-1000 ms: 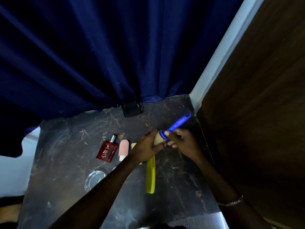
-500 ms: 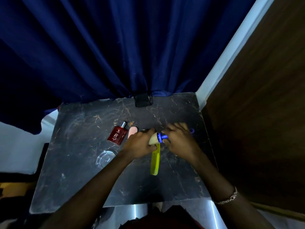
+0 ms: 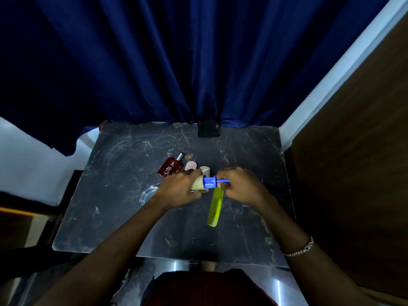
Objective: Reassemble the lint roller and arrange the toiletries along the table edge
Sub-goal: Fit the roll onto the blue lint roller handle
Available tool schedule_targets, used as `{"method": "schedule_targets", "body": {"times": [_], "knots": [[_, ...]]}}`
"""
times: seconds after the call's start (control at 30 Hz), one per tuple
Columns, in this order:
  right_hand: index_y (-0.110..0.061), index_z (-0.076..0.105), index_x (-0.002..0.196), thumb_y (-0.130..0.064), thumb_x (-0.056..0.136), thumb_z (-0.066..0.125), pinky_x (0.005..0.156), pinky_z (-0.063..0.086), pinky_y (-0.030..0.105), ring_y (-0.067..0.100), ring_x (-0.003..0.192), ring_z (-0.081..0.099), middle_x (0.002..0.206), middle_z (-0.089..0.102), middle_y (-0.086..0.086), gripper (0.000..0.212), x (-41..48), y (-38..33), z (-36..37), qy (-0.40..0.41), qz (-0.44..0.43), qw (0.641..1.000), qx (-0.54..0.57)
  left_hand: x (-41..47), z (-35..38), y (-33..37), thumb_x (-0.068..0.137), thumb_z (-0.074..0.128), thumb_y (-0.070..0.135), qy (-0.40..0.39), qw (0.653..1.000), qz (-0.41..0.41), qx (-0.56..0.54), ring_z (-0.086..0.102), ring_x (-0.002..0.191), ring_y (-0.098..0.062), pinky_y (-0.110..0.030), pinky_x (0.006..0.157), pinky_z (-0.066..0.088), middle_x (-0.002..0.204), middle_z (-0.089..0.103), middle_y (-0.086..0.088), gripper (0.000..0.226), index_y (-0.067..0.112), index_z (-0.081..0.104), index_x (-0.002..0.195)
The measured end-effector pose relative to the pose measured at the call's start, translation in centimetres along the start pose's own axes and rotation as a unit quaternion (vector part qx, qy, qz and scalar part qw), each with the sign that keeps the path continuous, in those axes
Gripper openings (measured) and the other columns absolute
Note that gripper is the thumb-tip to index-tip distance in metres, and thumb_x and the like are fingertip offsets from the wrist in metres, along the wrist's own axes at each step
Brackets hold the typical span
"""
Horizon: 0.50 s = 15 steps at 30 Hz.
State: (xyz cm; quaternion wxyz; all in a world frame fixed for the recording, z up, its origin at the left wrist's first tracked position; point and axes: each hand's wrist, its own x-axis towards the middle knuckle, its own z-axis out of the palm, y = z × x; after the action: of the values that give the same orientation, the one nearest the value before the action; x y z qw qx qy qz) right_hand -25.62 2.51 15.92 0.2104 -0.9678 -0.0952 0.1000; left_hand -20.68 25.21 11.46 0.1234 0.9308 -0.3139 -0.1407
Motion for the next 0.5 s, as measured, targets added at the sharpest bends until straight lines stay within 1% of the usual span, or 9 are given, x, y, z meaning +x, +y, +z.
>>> {"method": "schedule_targets", "body": {"times": [0.07,0.13,0.2,0.23,0.3,0.37,0.43,0.5], "knots": [[-0.022,0.058,0.089,-0.019,0.072,0.056,0.062,0.046,0.030,0.028,0.080,0.063,0.087,0.067,0.000,0.017,0.0,0.2,-0.1,0.011,-0.001,1.000,0.010,-0.5,0.0,-0.6,0.082,0.059,0.057,-0.002,1.000,-0.009,-0.006,0.069,0.101,-0.029,-0.043,0.080,0.058,0.119,0.068,-0.004,0.059,0.032,0.042,0.133],[-0.017,0.059,0.083,-0.018,0.072,0.057,0.062,0.050,0.034,0.028,0.077,0.062,0.081,0.066,0.001,0.011,0.0,0.2,-0.3,0.014,-0.008,1.000,0.020,-1.0,-0.1,-1.4,0.082,0.060,0.056,0.005,1.000,-0.019,-0.016,0.068,0.101,-0.029,-0.039,0.078,0.056,0.120,0.067,-0.004,0.057,0.031,0.044,0.131],[-0.016,0.059,0.082,-0.018,0.073,0.057,0.063,0.051,0.038,0.029,0.075,0.062,0.078,0.065,0.003,0.008,0.1,0.2,-0.3,0.003,-0.001,1.000,0.030,-1.6,-0.3,-2.2,0.080,0.058,0.056,0.010,0.999,-0.030,-0.022,0.067,0.100,-0.030,-0.035,0.073,0.049,0.121,0.067,-0.004,0.054,0.032,0.044,0.126],[-0.017,0.059,0.082,-0.019,0.074,0.056,0.064,0.052,0.039,0.029,0.074,0.062,0.078,0.065,0.003,0.009,0.3,0.2,-0.3,-0.005,0.006,0.999,0.033,-2.0,-0.3,-2.7,0.077,0.055,0.057,0.011,0.999,-0.036,-0.024,0.067,0.100,-0.030,-0.035,0.073,0.049,0.121,0.066,-0.004,0.054,0.032,0.045,0.125],[-0.018,0.060,0.083,-0.022,0.075,0.055,0.067,0.053,0.040,0.026,0.074,0.062,0.077,0.066,0.002,0.010,0.7,0.0,-0.1,-0.020,0.012,0.999,0.043,-3.0,-0.4,-3.6,0.074,0.047,0.060,0.014,0.998,-0.052,-0.034,0.067,0.101,-0.030,-0.040,0.078,0.056,0.123,0.066,-0.002,0.059,0.034,0.046,0.126],[-0.018,0.061,0.083,-0.023,0.076,0.055,0.068,0.053,0.040,0.024,0.072,0.062,0.076,0.066,0.002,0.011,1.2,-0.3,0.2,-0.028,0.010,0.998,0.058,-3.9,-0.4,-4.5,0.073,0.046,0.058,0.018,0.997,-0.066,-0.046,0.067,0.103,-0.032,-0.045,0.082,0.058,0.126,0.066,-0.003,0.064,0.034,0.045,0.132],[-0.016,0.062,0.081,-0.021,0.078,0.057,0.067,0.053,0.040,0.022,0.070,0.061,0.073,0.065,0.001,0.007,1.6,-0.5,0.6,-0.024,0.008,0.998,0.057,-4.4,-0.3,-5.2,0.075,0.050,0.054,0.019,0.996,-0.068,-0.054,0.068,0.103,-0.031,-0.045,0.083,0.059,0.127,0.066,-0.004,0.060,0.034,0.044,0.132],[-0.015,0.063,0.081,-0.018,0.078,0.059,0.065,0.053,0.038,0.020,0.067,0.061,0.072,0.065,0.001,0.005,2.2,-1.0,1.3,-0.014,0.005,0.998,0.054,-5.3,-0.4,-6.3,0.076,0.054,0.051,0.027,0.995,-0.074,-0.064,0.068,0.101,-0.031,-0.043,0.082,0.059,0.125,0.067,-0.005,0.058,0.034,0.044,0.131]]}}
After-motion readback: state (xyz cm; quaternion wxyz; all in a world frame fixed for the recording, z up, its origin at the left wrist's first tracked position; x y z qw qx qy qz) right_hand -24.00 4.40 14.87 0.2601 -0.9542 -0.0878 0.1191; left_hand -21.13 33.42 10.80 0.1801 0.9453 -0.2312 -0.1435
